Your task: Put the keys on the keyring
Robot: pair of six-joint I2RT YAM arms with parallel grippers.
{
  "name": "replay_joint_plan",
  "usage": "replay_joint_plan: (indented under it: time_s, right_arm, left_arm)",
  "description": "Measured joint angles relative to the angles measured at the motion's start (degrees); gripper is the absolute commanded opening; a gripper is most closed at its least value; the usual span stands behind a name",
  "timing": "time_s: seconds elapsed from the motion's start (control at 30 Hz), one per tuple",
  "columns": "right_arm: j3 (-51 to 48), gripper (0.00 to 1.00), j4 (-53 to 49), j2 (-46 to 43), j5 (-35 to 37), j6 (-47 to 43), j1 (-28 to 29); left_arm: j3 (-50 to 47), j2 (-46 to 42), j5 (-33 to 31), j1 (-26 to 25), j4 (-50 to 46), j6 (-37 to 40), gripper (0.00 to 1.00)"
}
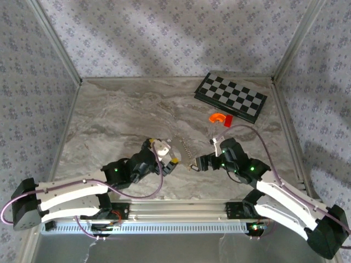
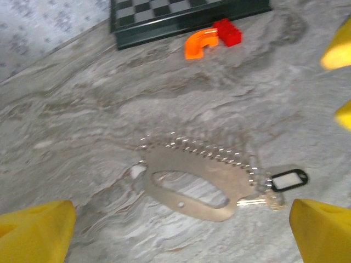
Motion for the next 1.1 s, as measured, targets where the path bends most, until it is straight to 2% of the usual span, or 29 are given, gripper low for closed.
replay_joint_plan:
  time_s: [0.2, 0.4, 0.53, 0.77, 1.1]
  right_arm:
    - [0.9, 1.00, -0.3, -1.2, 2.3, -1.8, -5.0]
    - [0.9, 1.00, 0.9, -3.8, 4.8, -2.2, -11.0]
    - [-0.3, 1.00, 5.0, -6.4, 7.1, -2.2, -15.3]
    - [-5.0, 1.00, 12.0, -7.4, 16.2, -1.5, -18.8]
    - [-16.9, 1.00, 24.3, -13.8, 21.7, -5.3, -20.7]
  left_arm:
    - [-0.7, -4.3, -2.9, 7.5, -2.6, -3.3, 1.00]
    - [-4.7, -13.3, -7.5, 13.0, -4.6, -5.5, 1.00]
    - [-7.9, -20.4, -11.2, 17.2, -6.1, -6.4, 0.99]
    - [-12.6, -28.7, -17.6, 27.8, -8.2, -8.5, 1.00]
    - [-20.3, -34.4, -20.4, 35.5, -4.6, -6.8, 1.00]
